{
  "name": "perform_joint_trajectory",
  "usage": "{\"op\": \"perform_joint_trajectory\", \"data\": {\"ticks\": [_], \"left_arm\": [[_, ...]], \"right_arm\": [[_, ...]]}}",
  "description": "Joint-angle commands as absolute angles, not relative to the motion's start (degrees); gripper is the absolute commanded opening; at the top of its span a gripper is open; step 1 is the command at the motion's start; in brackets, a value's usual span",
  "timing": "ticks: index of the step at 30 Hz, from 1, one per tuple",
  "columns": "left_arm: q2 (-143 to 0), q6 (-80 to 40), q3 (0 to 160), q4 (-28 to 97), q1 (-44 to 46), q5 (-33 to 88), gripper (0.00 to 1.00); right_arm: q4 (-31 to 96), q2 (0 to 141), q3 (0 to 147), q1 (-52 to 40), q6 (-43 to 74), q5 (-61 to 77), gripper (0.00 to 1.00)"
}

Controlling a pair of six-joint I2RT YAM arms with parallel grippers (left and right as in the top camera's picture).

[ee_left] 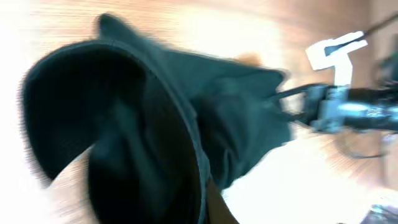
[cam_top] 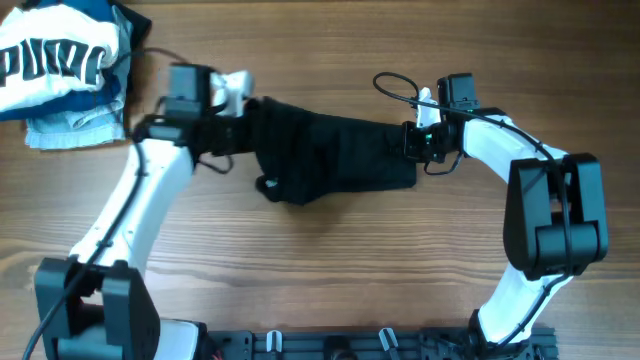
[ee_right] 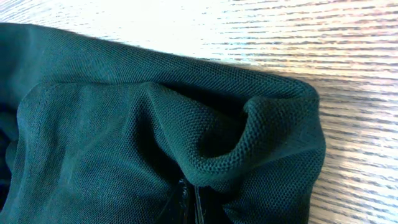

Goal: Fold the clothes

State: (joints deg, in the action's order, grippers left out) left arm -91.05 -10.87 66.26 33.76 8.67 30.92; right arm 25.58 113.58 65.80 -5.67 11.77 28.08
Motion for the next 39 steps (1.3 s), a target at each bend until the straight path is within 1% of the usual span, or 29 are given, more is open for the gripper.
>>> {"op": "perform_joint_trajectory", "data": {"ticks": [1, 4, 8, 12, 17, 21, 24, 28, 29, 30, 31, 32, 35, 39], "left_arm": [[-89.3, -22.31, 68.29, 27.64, 18.37, 33.34, 0.04], [-89.65, -26.63, 68.29, 19.7, 26.22, 29.93, 0.04], [-92.01, -27.75, 68.29, 13.91, 32.82, 24.51, 0.04], [-97.34, -27.92, 68.27, 8.99, 35.51, 24.1, 0.04], [-103.33, -27.92, 68.27, 1.15, 35.79, 24.12, 0.04], [-105.21, -27.94, 68.27, -3.22, 35.79, 24.01, 0.04], [-105.25, -27.97, 68.27, -4.82, 35.79, 22.5, 0.04], [-105.65, -27.9, 68.27, -7.01, 36.01, 21.06, 0.04], [-105.82, -27.9, 68.27, -8.14, 36.27, 20.45, 0.11], [-106.26, -27.9, 68.27, -9.54, 36.71, 19.49, 0.27], [-106.61, -27.9, 68.27, -11.09, 37.3, 18.2, 0.86], [-106.87, -27.9, 68.27, -12.12, 37.74, 16.84, 1.0], [-106.94, -27.86, 68.29, -13.61, 38.04, 11.2, 1.0], [-103.39, -27.9, 68.34, -13.43, 33.58, 12.08, 1.0]], "right_arm": [[25.96, 119.04, 63.83, -6.57, 12.19, 24.51, 0.04], [26.06, 119.04, 63.83, -6.57, 12.21, 24.58, 0.04], [26.0, 119.04, 63.83, -6.57, 12.12, 25.41, 0.04], [25.58, 119.04, 63.83, -6.57, 12.19, 26.06, 0.04], [22.15, 116.86, 65.32, -5.43, 12.21, 34.7, 0.04], [21.67, 108.14, 68.36, -1.08, 13.8, 40.91, 0.04], [19.42, 95.72, 68.6, 5.63, 17.37, 42.09, 0.04], [20.16, 86.35, 68.58, 11.62, 18.13, 42.06, 0.04], [20.67, 85.08, 68.58, 12.36, 18.0, 42.06, 0.04], [21.47, 83.79, 68.58, 13.02, 17.91, 42.06, 0.04], [22.15, 83.0, 68.58, 13.26, 17.32, 42.06, 0.04], [22.61, 82.74, 68.58, 13.26, 16.53, 42.06, 0.04], [23.79, 82.76, 68.51, 13.26, 15.62, 42.02, 0.04], [24.73, 82.76, 68.51, 13.19, 14.11, 41.85, 0.04]]}}
